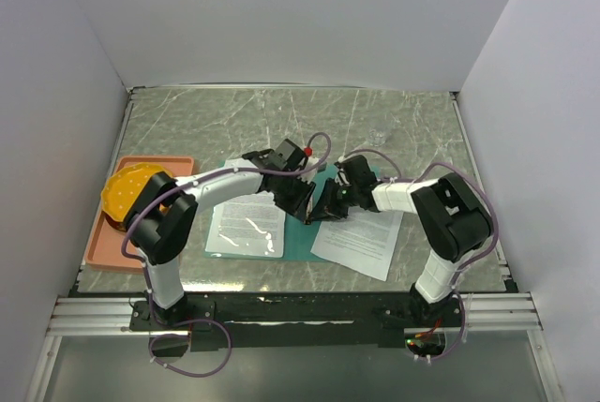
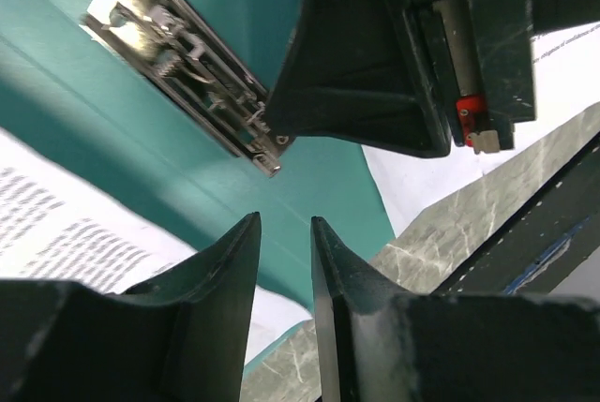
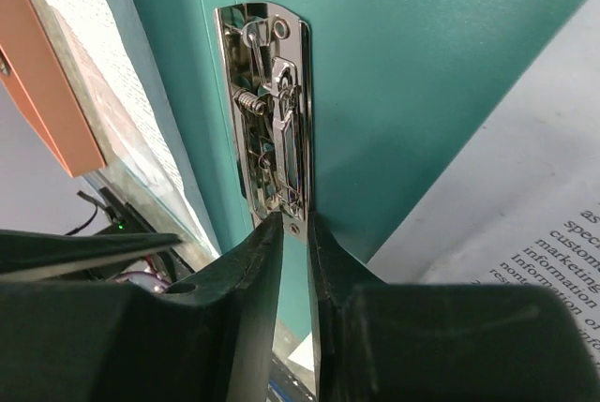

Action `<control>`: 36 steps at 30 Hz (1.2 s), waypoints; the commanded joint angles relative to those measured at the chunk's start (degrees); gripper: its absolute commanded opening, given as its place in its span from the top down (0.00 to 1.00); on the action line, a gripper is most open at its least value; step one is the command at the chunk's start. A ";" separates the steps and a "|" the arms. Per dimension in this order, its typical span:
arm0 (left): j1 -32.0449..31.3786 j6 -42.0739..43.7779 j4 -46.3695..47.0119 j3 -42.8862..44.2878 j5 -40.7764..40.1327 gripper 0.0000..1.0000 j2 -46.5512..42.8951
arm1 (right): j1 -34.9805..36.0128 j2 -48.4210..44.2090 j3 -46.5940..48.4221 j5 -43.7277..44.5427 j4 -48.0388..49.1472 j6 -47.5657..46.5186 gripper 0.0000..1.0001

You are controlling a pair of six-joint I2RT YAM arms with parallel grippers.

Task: Put the files into the folder

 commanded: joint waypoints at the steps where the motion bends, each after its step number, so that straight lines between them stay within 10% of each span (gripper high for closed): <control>1: -0.43 -1.62 3.92 -1.98 -0.02 0.65 0.63 | 1.32 1.22 1.44 2.61 1.85 0.76 0.76; 36: 2.64 4.69 -4.42 -5.51 -6.87 0.63 -8.86 | 9.23 2.45 0.81 21.51 -5.80 3.14 0.98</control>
